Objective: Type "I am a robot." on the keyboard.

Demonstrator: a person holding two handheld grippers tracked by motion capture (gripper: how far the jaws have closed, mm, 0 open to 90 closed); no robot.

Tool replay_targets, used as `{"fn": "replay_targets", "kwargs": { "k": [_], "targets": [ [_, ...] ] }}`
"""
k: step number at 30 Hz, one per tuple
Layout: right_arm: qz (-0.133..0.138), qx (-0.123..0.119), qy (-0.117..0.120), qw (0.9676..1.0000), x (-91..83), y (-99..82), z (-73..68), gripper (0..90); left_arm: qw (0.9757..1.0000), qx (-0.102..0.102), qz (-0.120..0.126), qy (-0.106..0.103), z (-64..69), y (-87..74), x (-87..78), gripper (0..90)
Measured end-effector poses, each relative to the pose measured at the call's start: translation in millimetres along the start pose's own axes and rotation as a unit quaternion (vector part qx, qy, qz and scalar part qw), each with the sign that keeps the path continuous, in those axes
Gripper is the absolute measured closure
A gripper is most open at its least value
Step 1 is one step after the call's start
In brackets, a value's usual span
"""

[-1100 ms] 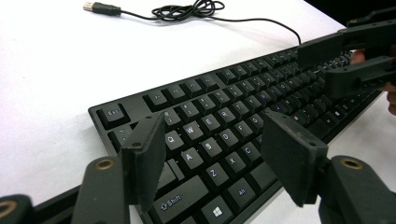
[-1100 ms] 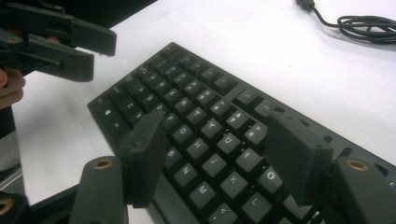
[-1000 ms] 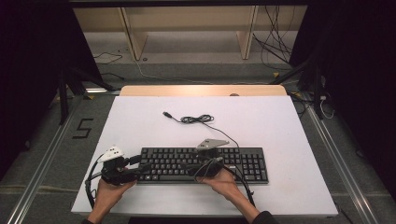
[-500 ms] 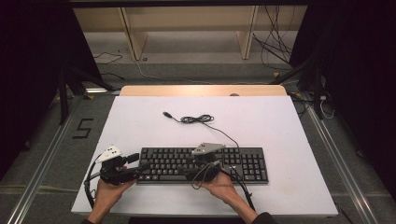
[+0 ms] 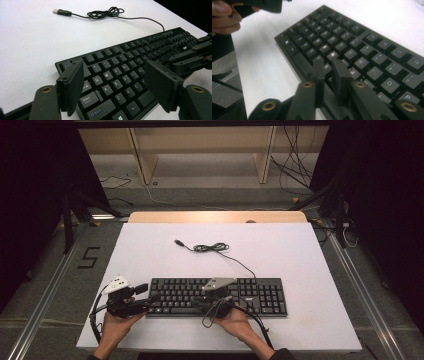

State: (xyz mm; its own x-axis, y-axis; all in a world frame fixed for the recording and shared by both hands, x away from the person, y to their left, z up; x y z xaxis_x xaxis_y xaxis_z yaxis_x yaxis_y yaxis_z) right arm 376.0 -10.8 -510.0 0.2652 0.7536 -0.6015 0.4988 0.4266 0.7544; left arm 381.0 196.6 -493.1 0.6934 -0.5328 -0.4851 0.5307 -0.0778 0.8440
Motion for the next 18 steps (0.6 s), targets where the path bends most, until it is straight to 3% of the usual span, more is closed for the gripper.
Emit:
{"fn": "replay_targets", "kwargs": {
  "k": [8, 18],
  "targets": [
    [-0.019, -0.006, 0.000, 0.9998, 5.9, -7.0, -2.5, 89.7, 1.0000, 0.001, -0.002, -0.001, 0.3, -0.4, 0.4, 31.2],
    [-0.034, -0.008, -0.004, 0.9994, 11.0, -12.9, -2.6, 90.0, 1.0000, 0.005, 0.002, -0.007, 1.8, 0.4, -0.3, 30.2]
  ]
}}
Point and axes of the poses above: each handheld gripper's, and its own axes: x roughly forward along the jaws, y roughly out of its top, z roughly to its right, the point moved 7 cm from there along x, roughly forward along the jaws, and after that the axes turned 5 degrees about y, right-handed, at the moved point
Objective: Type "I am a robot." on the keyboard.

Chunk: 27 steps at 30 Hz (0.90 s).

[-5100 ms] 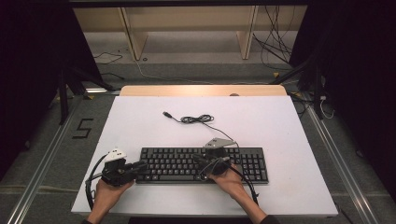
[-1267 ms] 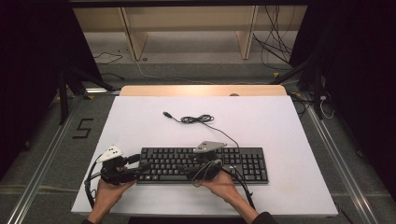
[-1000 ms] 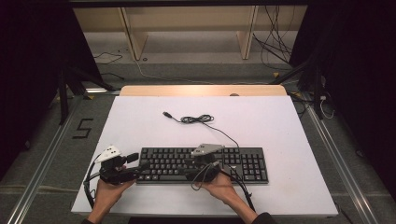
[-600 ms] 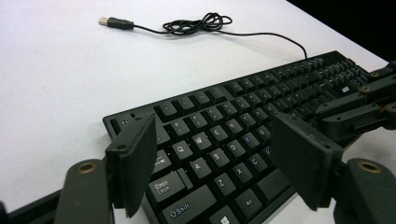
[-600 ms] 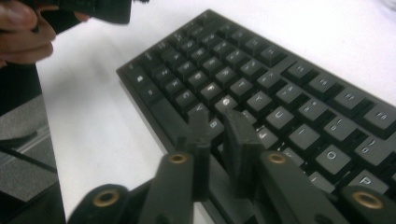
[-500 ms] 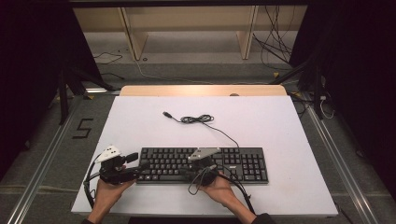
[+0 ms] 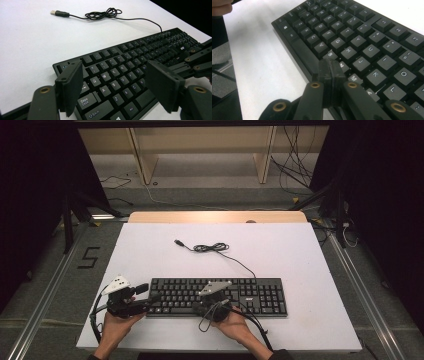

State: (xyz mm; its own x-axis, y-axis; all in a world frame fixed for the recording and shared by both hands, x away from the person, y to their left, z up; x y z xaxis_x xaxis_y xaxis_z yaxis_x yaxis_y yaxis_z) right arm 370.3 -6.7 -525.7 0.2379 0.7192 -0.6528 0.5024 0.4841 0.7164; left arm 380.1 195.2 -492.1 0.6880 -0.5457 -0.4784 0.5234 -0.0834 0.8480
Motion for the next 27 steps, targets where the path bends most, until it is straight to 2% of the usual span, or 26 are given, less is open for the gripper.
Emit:
{"fn": "replay_targets", "kwargs": {
  "k": [7, 10, 15, 19, 27],
  "targets": [
    [-0.001, -0.001, -0.001, 1.0000, 1.3, -1.1, 0.8, 90.0, 1.0000, 0.000, 0.002, 0.000, 0.4, 0.3, -0.1, 30.0],
    [-0.011, -0.002, -0.004, 0.9999, 3.0, -3.6, 1.8, 90.0, 1.0000, 0.001, 0.003, 0.000, 0.4, 0.4, -0.2, 30.0],
    [-0.007, -0.009, -0.005, 0.9999, 3.5, -3.9, 1.4, 90.0, 1.0000, 0.000, 0.002, 0.001, 0.2, 0.1, 0.0, 30.1],
    [-0.008, -0.004, -0.004, 1.0000, 3.0, -3.9, 1.7, 90.0, 1.0000, 0.001, 0.002, 0.002, 0.0, 0.1, 0.0, 30.1],
    [0.021, 0.008, 0.009, 0.9997, -4.6, 2.7, 1.7, 82.0, 1.0000, 0.001, 0.003, 0.003, -0.8, 0.3, 0.1, 30.2]
  ]
}}
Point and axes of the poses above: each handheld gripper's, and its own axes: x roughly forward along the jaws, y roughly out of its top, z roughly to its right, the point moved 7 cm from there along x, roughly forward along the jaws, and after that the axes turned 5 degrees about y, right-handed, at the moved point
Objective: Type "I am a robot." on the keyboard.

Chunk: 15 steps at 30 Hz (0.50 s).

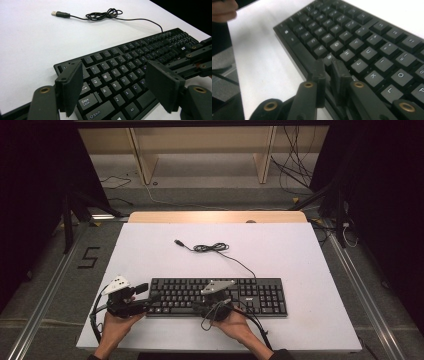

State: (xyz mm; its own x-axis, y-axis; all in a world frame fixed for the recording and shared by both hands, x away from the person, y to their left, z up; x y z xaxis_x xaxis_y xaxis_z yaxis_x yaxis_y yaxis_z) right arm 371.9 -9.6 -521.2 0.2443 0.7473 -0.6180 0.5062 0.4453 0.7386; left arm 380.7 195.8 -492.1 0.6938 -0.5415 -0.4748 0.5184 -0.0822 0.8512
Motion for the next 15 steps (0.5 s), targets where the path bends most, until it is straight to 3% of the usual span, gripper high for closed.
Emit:
{"fn": "replay_targets", "kwargs": {
  "k": [10, 15],
  "targets": [
    [0.028, 0.012, -0.002, 0.9995, -17.3, 8.0, 7.2, 64.0, 1.0000, 0.000, -0.001, 0.000, 0.4, -0.2, 1.8, 33.9],
    [0.044, 0.019, -0.007, 0.9988, -25.4, 12.1, 11.7, 51.8, 0.9999, 0.001, -0.010, 0.000, 0.6, -1.9, 5.7, 46.7]
  ]
}}
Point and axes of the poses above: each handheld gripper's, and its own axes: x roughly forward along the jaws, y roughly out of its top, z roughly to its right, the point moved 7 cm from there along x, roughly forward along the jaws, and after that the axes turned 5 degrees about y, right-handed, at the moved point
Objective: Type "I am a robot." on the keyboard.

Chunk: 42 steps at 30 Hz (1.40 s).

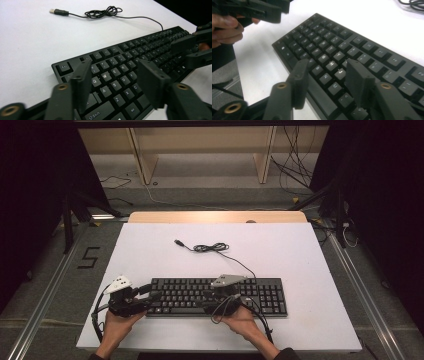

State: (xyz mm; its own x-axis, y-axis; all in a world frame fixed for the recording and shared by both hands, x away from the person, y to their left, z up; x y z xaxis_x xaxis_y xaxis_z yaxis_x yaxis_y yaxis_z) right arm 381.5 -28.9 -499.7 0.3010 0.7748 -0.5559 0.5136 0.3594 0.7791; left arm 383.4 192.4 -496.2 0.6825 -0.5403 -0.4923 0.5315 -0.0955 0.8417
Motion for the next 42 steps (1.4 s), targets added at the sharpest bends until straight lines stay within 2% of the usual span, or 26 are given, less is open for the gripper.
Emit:
{"fn": "replay_targets", "kwargs": {
  "k": [4, 10, 15, 34, 38, 42],
  "targets": [
    [0.003, 0.004, -0.006, 1.0000, -2.6, 0.9, 2.4, 45.7, 0.9999, 0.008, -0.012, 0.003, 0.3, -1.9, 4.6, 60.5],
    [0.003, -0.001, -0.011, 0.9999, -3.2, 0.6, 2.7, 40.8, 0.9986, 0.022, -0.046, 0.011, 2.0, -7.8, 14.0, 77.9],
    [0.003, -0.003, -0.014, 0.9999, -5.0, 0.3, 3.3, 38.3, 0.9973, 0.029, -0.066, 0.014, 2.5, -11.3, 19.4, 86.4],
    [0.002, -0.003, -0.019, 0.9998, -6.5, -0.6, 3.3, 34.2, 0.9945, 0.032, -0.097, 0.022, -0.5, -18.6, 28.8, 88.9],
    [0.003, -0.004, -0.019, 0.9998, -6.5, -0.7, 2.9, 34.1, 0.9932, 0.032, -0.111, 0.018, 1.0, -22.1, 31.9, 88.9],
    [0.003, -0.005, -0.019, 0.9998, -6.8, -0.8, 2.6, 34.1, 0.9932, 0.027, -0.112, 0.016, 1.5, -22.2, 32.7, 89.1]
  ]
}}
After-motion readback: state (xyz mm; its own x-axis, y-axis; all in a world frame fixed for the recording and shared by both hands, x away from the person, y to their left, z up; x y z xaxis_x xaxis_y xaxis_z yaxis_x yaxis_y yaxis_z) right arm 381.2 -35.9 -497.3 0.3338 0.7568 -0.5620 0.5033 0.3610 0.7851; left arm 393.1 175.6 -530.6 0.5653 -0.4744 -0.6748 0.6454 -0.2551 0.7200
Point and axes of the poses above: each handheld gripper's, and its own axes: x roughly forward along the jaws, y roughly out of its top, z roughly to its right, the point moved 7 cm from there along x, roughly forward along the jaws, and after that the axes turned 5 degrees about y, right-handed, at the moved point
